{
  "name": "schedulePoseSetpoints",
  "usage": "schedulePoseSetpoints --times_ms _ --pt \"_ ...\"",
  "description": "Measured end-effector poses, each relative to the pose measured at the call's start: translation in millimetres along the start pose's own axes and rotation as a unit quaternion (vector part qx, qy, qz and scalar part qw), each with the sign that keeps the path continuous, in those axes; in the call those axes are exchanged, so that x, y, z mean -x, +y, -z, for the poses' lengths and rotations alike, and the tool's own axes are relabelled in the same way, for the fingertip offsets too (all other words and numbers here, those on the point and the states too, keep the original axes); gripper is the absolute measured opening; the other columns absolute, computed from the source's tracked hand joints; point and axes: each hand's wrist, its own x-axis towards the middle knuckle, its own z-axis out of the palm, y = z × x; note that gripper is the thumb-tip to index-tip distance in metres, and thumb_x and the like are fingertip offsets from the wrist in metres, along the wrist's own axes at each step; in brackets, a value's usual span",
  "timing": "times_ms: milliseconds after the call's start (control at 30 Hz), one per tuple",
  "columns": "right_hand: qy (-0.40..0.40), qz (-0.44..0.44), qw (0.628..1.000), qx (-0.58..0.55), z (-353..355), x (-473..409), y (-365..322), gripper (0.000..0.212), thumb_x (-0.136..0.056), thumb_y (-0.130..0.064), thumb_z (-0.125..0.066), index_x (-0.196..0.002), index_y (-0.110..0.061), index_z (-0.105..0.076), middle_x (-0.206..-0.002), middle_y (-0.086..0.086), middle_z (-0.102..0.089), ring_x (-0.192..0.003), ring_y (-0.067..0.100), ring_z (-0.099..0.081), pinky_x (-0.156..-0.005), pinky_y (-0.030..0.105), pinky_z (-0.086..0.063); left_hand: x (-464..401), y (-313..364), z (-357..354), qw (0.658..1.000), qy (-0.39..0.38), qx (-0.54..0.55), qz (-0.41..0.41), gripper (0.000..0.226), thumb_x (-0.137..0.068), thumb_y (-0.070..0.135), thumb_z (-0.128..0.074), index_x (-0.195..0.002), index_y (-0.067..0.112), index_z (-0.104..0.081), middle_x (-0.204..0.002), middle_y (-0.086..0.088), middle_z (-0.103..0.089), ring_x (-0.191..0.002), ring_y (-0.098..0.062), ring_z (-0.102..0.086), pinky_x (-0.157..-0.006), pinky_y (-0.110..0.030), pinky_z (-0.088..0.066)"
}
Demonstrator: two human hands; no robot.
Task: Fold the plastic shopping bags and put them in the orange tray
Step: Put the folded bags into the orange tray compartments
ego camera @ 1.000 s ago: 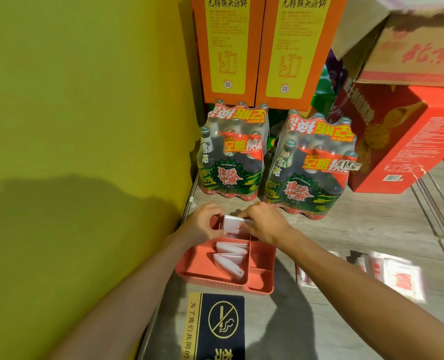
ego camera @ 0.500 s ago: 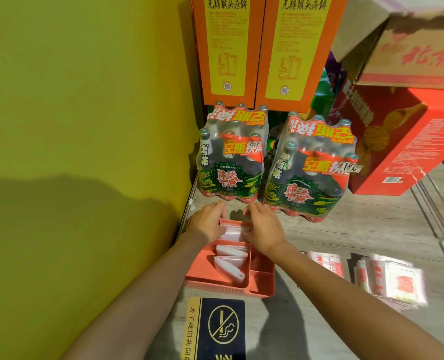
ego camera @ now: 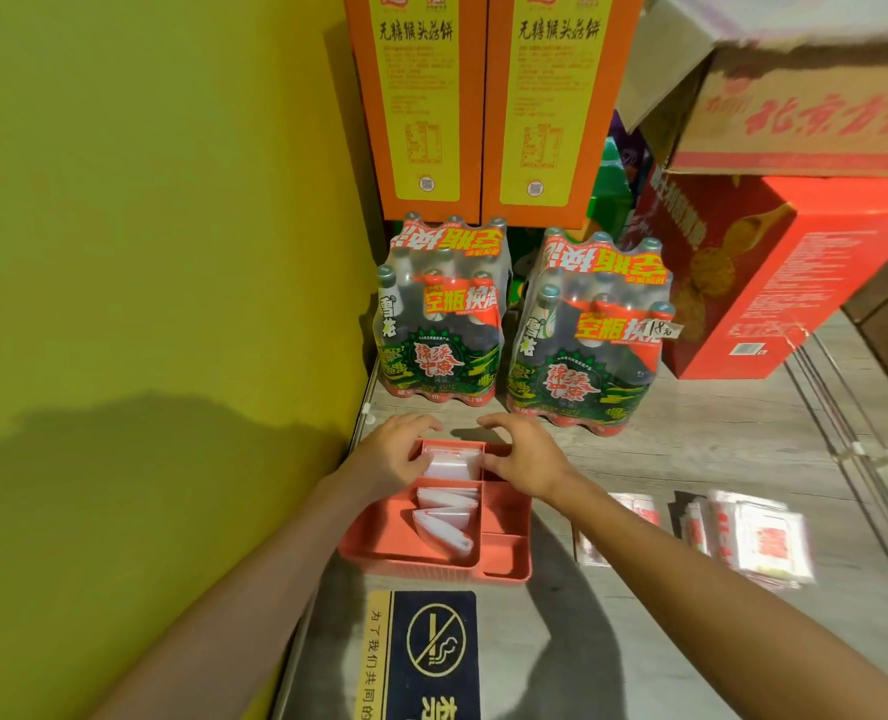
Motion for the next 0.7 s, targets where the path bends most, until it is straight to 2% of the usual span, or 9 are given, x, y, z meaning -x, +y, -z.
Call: schedulePoseSetpoints --times_ms 133,267,333,400,500,600,700 --pt "0.053 0.038 0.998 -0.019 29 31 22 0.050 -0.090 -0.029 -0.073 -0.137 -0.024 -0.059 -0.140 -0.004 -0.059 -0.133 0.017 -0.047 -0.113 0.035 -0.037 9 24 6 0.998 0.008 -0.036 -0.046 0.046 -0.095 0.018 -0.059 -0.141 0.015 -0.053 -0.146 -0.001 -0.052 -0.139 -0.016 -0.041 -0.117 -0.028 -0.025" --pt "0.091 0.020 0.996 -0.011 56 79 57 0.048 -0.093 -0.024 -0.070 -0.138 -0.028 -0.057 -0.143 -0.007 -0.056 -0.133 0.011 -0.046 -0.113 0.032 -0.037 3 68 -9 0.991 -0.016 -0.095 -0.094 0.049 -0.101 0.021 -0.056 -0.148 0.018 -0.045 -0.153 0.002 -0.044 -0.144 -0.015 -0.035 -0.122 -0.032 -0.023" --pt "0.082 -0.006 0.997 -0.006 65 103 75 0.047 -0.094 -0.023 -0.069 -0.138 -0.029 -0.056 -0.144 -0.006 -0.054 -0.134 0.012 -0.044 -0.112 0.028 -0.035 -1 93 -24 0.986 -0.034 -0.118 -0.116 0.051 -0.102 0.023 -0.054 -0.151 0.023 -0.041 -0.156 0.005 -0.040 -0.146 -0.011 -0.031 -0.123 -0.035 -0.023" --pt "0.073 -0.026 0.997 0.000 71 124 93 0.046 -0.095 -0.022 -0.068 -0.139 -0.029 -0.056 -0.144 -0.005 -0.054 -0.134 0.012 -0.045 -0.113 0.031 -0.037 -3 116 -43 0.983 -0.043 -0.114 -0.138 0.052 -0.100 0.022 -0.055 -0.151 0.027 -0.040 -0.156 0.007 -0.039 -0.146 -0.009 -0.030 -0.122 -0.038 -0.027" --pt "0.063 -0.037 0.997 0.021 72 149 112 0.045 -0.095 -0.022 -0.068 -0.139 -0.023 -0.057 -0.142 -0.002 -0.057 -0.131 0.015 -0.050 -0.110 0.027 -0.037 -1 146 -72 0.979 -0.054 -0.114 -0.159 0.053 -0.100 0.022 -0.054 -0.150 0.028 -0.041 -0.156 0.007 -0.039 -0.145 -0.009 -0.031 -0.122 -0.037 -0.027" --pt "0.044 -0.027 0.998 0.047 63 166 129 0.044 -0.095 -0.022 -0.067 -0.139 -0.021 -0.057 -0.140 -0.001 -0.059 -0.129 0.017 -0.051 -0.111 0.031 -0.040 1 165 -101 0.978 -0.074 -0.121 -0.155 0.053 -0.100 0.021 -0.054 -0.151 0.024 -0.041 -0.156 0.004 -0.040 -0.145 -0.013 -0.033 -0.122 -0.032 -0.025" --pt "0.027 -0.017 0.996 0.081 47 174 150 0.055 -0.095 -0.028 -0.067 -0.146 -0.024 -0.048 -0.152 -0.003 -0.047 -0.139 0.017 -0.043 -0.118 0.038 -0.036 1 171 -128 0.974 -0.103 -0.146 -0.136 0.055 -0.100 0.022 -0.050 -0.153 0.022 -0.036 -0.160 0.001 -0.034 -0.147 -0.016 -0.028 -0.122 -0.034 -0.023"
